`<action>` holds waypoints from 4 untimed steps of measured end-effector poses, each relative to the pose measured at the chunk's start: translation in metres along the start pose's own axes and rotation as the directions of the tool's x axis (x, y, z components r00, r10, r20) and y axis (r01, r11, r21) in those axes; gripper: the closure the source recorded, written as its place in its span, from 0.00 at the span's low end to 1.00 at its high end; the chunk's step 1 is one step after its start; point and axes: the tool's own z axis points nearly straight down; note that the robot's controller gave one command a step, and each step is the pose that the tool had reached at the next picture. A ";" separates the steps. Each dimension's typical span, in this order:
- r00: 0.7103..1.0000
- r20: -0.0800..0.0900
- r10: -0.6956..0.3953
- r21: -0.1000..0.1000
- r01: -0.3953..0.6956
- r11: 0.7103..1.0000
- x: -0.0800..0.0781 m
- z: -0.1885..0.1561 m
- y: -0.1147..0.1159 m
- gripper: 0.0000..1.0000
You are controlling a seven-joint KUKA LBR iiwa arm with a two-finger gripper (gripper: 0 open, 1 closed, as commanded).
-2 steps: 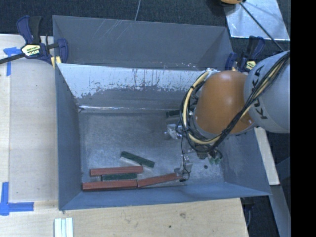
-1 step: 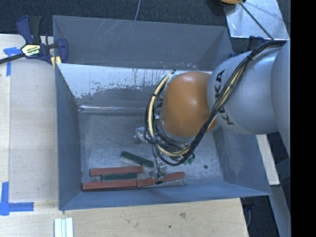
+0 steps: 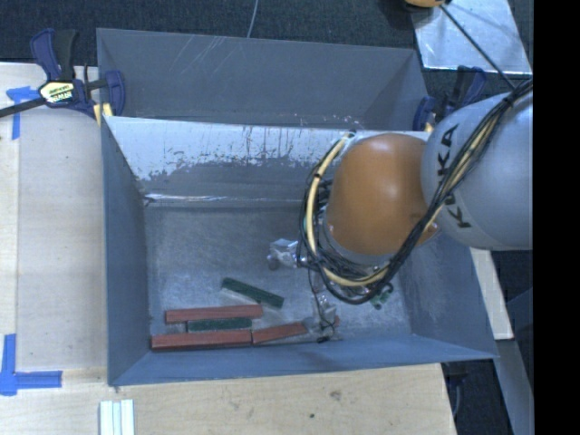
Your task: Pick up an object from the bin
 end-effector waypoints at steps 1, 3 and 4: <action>0.998 0.003 0.060 0.003 -0.060 0.998 -0.023 0.038 0.014 0.00; 1.000 0.001 0.025 0.001 -0.025 1.000 -0.054 0.067 0.051 1.00; 1.000 0.000 0.025 0.001 -0.025 1.000 -0.053 0.062 0.051 1.00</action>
Offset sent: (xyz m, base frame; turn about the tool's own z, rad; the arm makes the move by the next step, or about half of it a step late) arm 0.0291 0.0679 -0.0679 0.0243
